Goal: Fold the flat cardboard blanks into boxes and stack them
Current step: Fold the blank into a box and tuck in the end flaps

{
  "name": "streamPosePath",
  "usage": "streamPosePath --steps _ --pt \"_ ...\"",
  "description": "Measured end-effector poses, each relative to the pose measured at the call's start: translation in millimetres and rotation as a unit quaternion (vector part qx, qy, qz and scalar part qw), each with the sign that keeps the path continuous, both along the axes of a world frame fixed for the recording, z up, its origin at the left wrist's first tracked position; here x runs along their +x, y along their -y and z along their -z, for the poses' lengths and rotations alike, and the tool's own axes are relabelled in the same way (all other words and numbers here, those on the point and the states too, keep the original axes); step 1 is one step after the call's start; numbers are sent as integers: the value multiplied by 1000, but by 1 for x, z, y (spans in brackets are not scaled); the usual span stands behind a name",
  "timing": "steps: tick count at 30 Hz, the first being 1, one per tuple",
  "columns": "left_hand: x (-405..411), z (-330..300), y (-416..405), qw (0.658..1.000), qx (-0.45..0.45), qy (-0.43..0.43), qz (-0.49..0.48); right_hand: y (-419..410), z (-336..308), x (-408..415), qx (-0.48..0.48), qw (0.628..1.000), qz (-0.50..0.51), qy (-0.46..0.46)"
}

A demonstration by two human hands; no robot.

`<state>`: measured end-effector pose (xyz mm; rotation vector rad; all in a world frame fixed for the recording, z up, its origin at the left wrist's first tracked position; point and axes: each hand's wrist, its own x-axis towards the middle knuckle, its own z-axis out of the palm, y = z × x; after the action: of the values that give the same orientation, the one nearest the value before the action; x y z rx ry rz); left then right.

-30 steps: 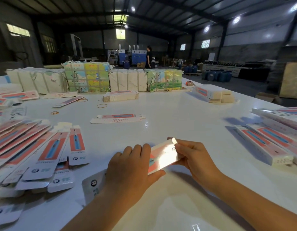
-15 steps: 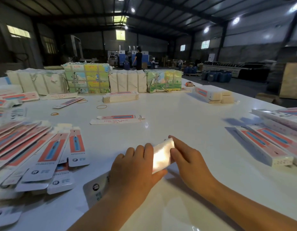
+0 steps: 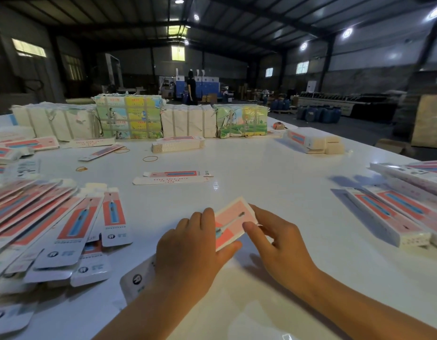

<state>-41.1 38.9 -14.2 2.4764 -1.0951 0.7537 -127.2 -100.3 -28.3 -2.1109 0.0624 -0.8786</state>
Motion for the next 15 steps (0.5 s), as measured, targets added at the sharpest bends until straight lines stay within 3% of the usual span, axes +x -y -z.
streamPosePath --steps 7,11,15 --pt "19 4 -14 993 17 89 73 14 7 2 -151 984 -23 -89" --pt "26 14 -12 981 21 143 130 23 6 5 -377 924 -53 -48" --pt "34 25 -2 962 -21 214 171 34 2 5 -431 899 -22 -72"
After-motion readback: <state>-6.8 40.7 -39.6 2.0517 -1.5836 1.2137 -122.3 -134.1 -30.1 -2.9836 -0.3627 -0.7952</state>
